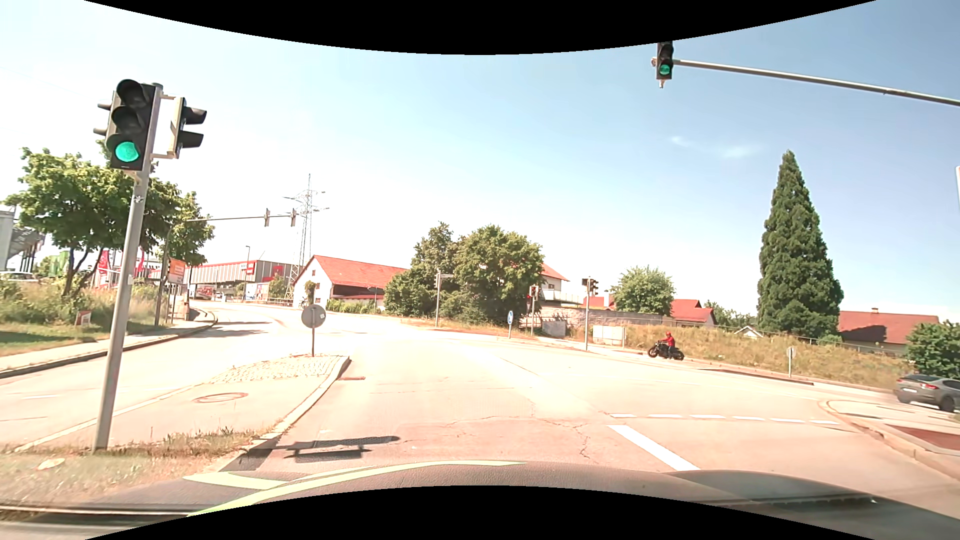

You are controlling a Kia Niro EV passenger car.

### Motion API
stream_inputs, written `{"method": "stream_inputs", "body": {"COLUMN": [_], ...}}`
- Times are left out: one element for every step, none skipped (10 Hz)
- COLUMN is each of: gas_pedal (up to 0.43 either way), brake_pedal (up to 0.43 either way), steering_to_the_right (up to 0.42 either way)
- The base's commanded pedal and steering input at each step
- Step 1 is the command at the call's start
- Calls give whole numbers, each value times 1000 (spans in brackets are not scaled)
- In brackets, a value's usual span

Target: Follow the waypoints while adhering to traffic rules and regulations

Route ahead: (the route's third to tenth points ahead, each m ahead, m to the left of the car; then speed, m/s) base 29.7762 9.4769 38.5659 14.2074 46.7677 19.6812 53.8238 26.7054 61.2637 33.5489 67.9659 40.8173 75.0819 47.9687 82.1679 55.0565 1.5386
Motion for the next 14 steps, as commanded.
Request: {"method": "stream_inputs", "body": {"gas_pedal": [287,311,311,311,319,319,319,331,331,331,350,350,350,350], "brake_pedal": [0,0,0,0,0,0,0,0,0,0,0,0,0,0], "steering_to_the_right": [-115,-113,-110,-105,-97,-91,-85,-81,-79,-74,-68,-63,-56,-53]}}
